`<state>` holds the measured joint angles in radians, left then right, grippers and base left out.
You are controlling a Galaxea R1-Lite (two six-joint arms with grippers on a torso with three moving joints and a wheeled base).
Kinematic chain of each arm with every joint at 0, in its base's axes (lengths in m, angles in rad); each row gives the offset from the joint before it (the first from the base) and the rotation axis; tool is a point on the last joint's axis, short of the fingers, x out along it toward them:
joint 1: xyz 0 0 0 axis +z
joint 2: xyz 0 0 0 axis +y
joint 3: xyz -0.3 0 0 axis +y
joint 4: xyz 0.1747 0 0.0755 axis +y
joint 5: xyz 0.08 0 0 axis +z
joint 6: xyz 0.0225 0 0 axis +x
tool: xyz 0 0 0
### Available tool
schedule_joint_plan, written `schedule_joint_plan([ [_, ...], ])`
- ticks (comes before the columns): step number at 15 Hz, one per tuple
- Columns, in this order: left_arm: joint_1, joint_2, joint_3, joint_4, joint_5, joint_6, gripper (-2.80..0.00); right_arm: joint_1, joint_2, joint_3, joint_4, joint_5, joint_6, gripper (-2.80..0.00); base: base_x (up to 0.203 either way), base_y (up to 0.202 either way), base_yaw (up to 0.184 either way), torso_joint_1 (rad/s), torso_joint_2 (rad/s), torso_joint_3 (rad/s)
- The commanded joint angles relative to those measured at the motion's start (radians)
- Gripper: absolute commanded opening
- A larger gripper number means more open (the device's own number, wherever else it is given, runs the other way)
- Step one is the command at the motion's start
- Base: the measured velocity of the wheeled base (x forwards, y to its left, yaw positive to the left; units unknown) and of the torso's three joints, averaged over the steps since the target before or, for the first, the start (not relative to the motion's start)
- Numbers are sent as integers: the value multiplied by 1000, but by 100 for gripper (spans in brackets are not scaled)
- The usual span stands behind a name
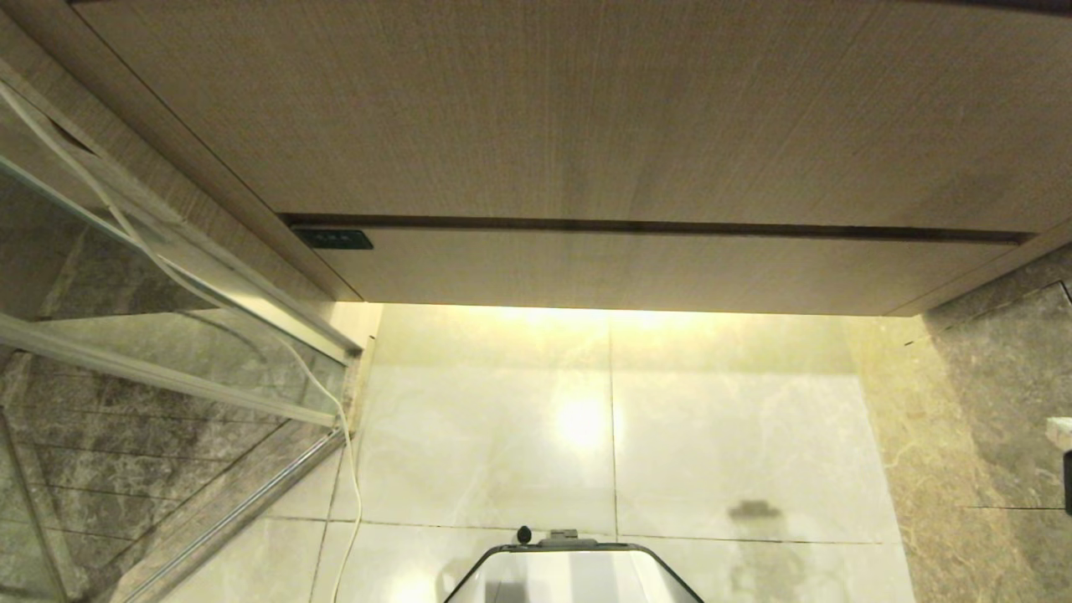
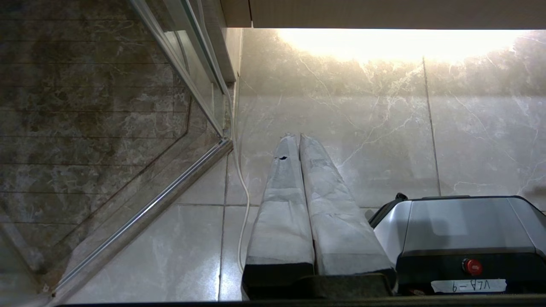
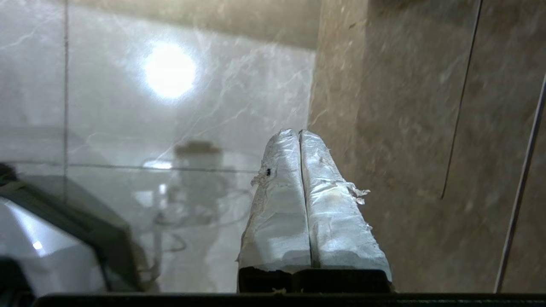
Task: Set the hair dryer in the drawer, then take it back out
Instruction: Pull open the drawer
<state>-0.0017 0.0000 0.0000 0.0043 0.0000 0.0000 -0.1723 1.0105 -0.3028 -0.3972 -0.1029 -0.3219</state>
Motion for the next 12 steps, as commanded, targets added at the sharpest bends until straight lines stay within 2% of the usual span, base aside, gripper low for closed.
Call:
schedule_joint_plan([
  [1, 0, 0, 0, 0, 0, 0, -280, 22, -258, 81, 38, -1, 35, -280, 0, 0, 0, 0, 0, 0],
  [6, 0, 0, 2, 0, 0, 0, -280, 90, -786, 211, 203, -3, 105, -280, 0, 0, 0, 0, 0, 0],
  [8, 0, 0, 2, 0, 0, 0, -280, 152, -968, 269, 217, -5, 130, -280, 0, 0, 0, 0, 0, 0],
  [9, 0, 0, 2, 0, 0, 0, -280, 195, -1005, 293, 208, 2, 165, -280, 0, 0, 0, 0, 0, 0],
  [10, 0, 0, 0, 0, 0, 0, -280, 249, -1018, 320, 198, 41, 259, -280, 0, 0, 0, 0, 0, 0],
  [11, 0, 0, 2, 0, 0, 0, -280, 272, -1024, 334, 211, 82, 305, -280, 0, 0, 0, 0, 0, 0],
  [12, 0, 0, 2, 0, 0, 0, -280, 272, -1029, 340, 228, 104, 264, -280, 0, 0, 0, 0, 0, 0],
])
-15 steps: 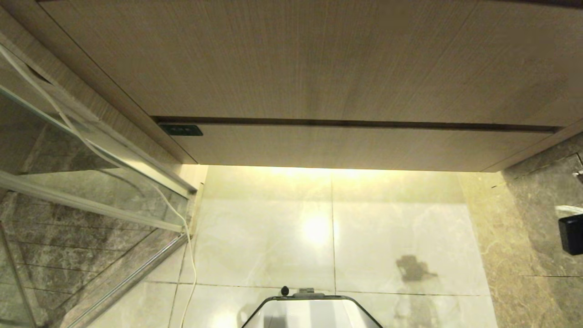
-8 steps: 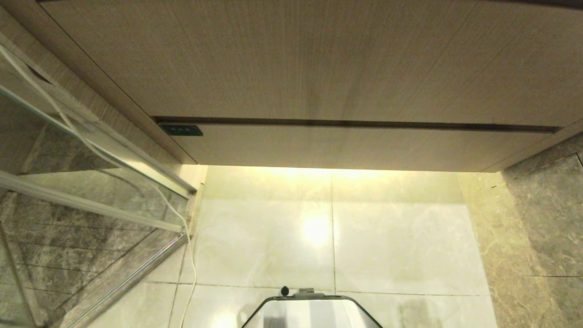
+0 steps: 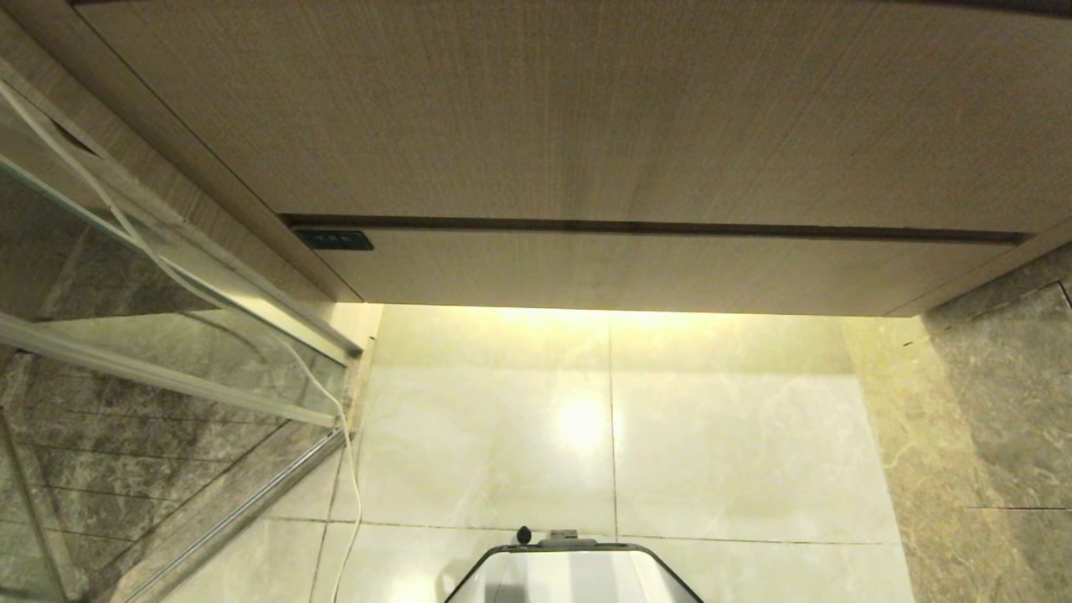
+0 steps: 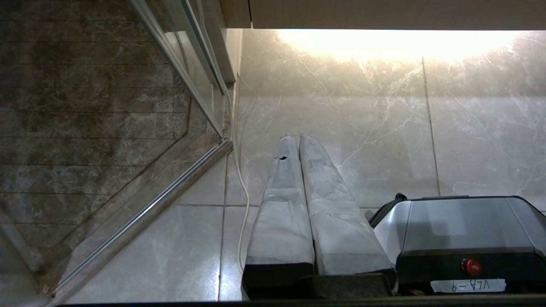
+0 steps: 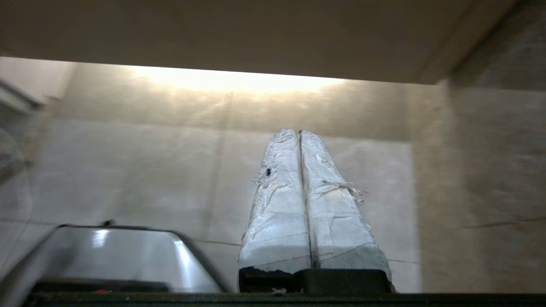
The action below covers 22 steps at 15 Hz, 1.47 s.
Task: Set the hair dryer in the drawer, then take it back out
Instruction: Pull open the drawer
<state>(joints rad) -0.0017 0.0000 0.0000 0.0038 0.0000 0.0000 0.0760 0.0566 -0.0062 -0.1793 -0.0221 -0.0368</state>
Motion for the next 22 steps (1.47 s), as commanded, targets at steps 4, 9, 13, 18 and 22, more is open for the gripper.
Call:
schedule_joint_plan([
  [4, 0, 0, 2, 1, 0, 0, -280, 24, -77, 46, 38, 35, -33, -280, 0, 0, 0, 0, 0, 0],
  [9, 0, 0, 2, 1, 0, 0, -280, 83, -95, 43, 77, 36, -26, -280, 0, 0, 0, 0, 0, 0],
  [13, 0, 0, 2, -1, 0, 0, -280, 70, -97, 46, 69, 33, -15, -280, 0, 0, 0, 0, 0, 0],
  [18, 0, 0, 2, -1, 0, 0, -280, 70, -97, 46, 69, 31, 6, -280, 0, 0, 0, 0, 0, 0],
  [22, 0, 0, 2, -1, 0, 0, -280, 70, -97, 46, 69, 31, 6, -280, 0, 0, 0, 0, 0, 0],
])
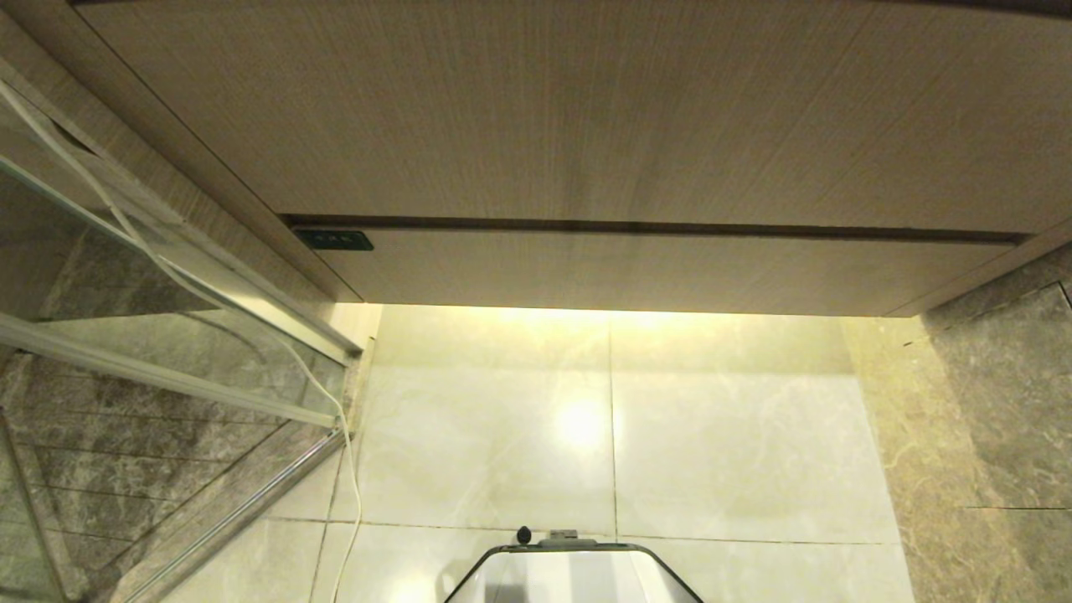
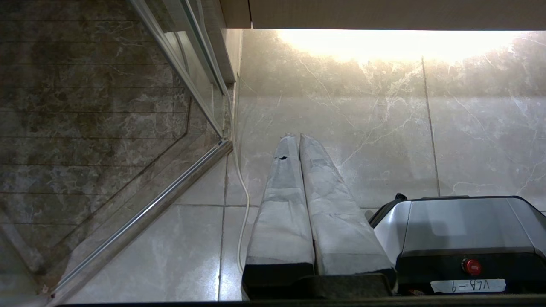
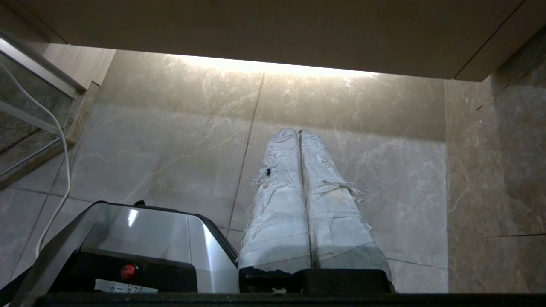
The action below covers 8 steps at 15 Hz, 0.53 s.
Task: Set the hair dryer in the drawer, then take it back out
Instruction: Pull open the drawer
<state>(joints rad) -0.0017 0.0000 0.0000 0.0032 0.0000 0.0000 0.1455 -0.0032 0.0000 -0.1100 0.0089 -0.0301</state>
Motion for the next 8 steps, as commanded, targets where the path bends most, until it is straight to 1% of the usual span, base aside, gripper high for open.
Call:
schedule_joint_plan([
  [1, 0, 0, 2, 0, 0, 0, -280, 0, -37, 40, 0, 0, -1, -280, 0, 0, 0, 0, 0, 0],
  [8, 0, 0, 2, 0, 0, 0, -280, 0, -37, 40, 0, 0, -1, -280, 0, 0, 0, 0, 0, 0],
])
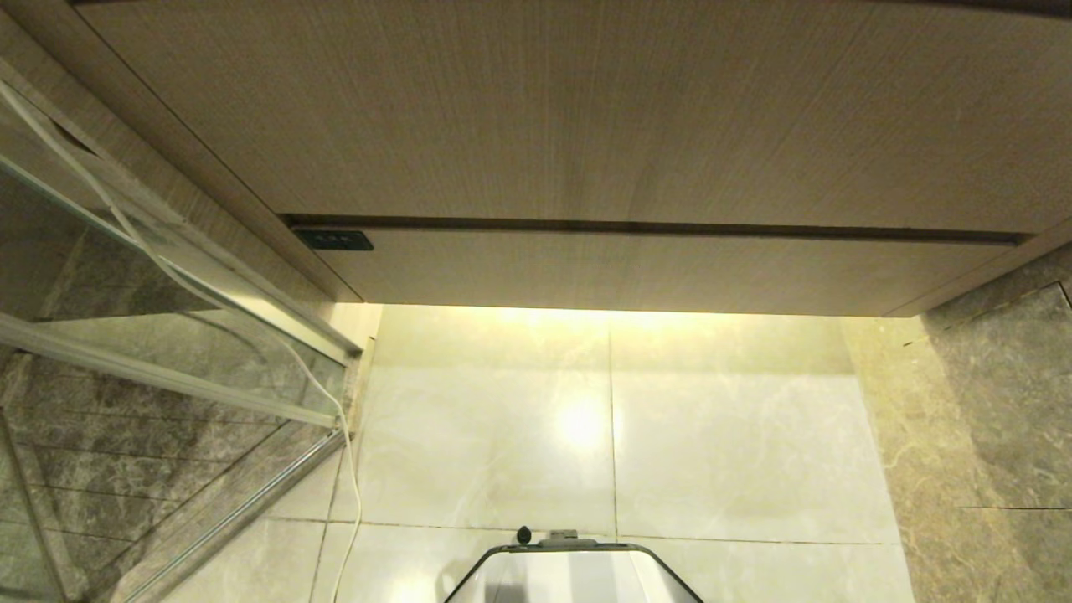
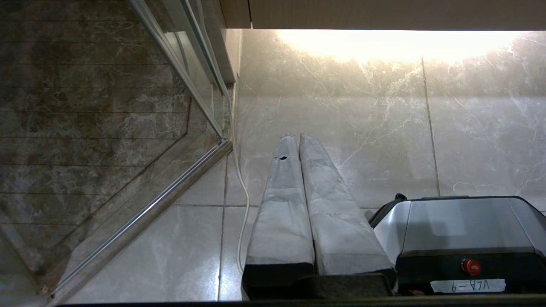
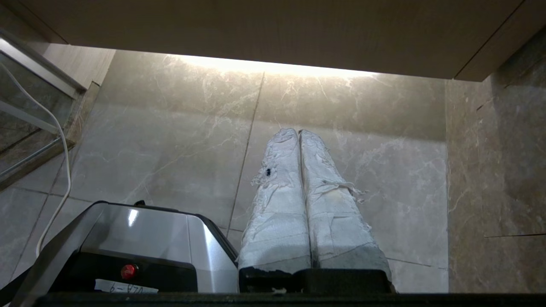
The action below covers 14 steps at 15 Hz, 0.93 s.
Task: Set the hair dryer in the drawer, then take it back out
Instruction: Pull open the drawer
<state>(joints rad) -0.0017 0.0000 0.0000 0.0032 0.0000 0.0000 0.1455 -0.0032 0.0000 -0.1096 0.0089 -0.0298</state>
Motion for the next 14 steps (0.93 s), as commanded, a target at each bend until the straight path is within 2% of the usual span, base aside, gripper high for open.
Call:
schedule_joint_plan([
  [1, 0, 0, 2, 0, 0, 0, -280, 0, -37, 40, -1, 0, -1, -280, 0, 0, 0, 0, 0, 0],
  [14, -1, 0, 0, 0, 0, 0, -280, 0, -37, 40, -1, 0, -1, -280, 0, 0, 0, 0, 0, 0],
])
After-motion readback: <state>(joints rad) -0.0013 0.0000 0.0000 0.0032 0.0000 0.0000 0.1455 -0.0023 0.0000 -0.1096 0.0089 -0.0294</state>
